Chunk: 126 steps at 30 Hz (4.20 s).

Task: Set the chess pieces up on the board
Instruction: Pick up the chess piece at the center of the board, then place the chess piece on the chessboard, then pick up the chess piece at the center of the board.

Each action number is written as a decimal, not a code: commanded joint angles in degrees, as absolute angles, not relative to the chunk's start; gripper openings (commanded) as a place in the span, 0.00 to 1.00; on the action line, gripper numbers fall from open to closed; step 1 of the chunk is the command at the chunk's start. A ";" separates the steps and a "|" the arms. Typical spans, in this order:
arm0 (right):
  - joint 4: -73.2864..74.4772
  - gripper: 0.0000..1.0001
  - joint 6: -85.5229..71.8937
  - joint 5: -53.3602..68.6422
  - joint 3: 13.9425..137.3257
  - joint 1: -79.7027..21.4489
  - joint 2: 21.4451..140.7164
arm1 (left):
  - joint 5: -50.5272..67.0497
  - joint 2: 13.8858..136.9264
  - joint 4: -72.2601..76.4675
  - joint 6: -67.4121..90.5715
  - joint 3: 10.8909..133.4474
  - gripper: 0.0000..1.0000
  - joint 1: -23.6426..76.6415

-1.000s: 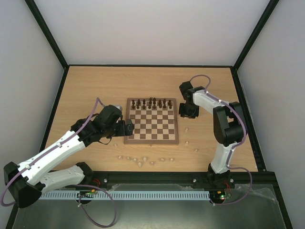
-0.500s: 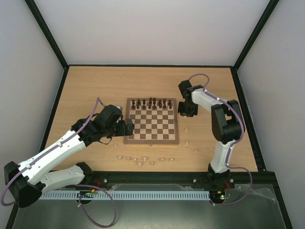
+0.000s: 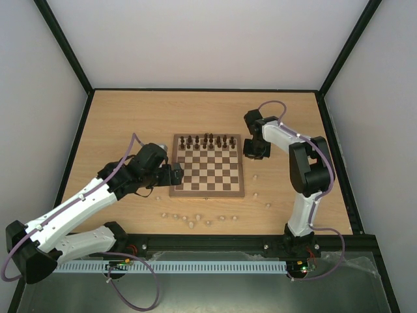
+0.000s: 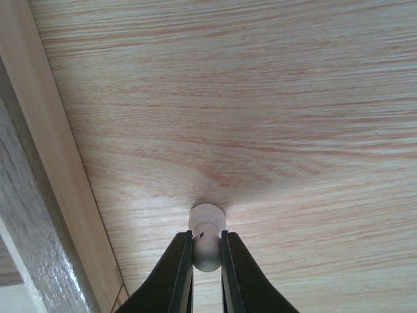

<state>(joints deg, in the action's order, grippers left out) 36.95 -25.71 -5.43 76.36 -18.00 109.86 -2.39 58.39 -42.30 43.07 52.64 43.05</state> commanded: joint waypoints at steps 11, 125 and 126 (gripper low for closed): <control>45.15 0.09 -28.77 -5.44 72.48 -25.82 91.60 | -2.46 58.44 -42.75 42.89 53.87 0.99 41.49; 44.95 1.00 -43.26 -2.23 51.86 -40.45 53.90 | -0.79 72.59 -41.59 38.36 58.77 0.99 37.10; 45.05 1.00 -42.93 -2.77 51.68 -40.43 54.29 | -1.09 71.99 -41.31 38.35 58.45 0.99 36.98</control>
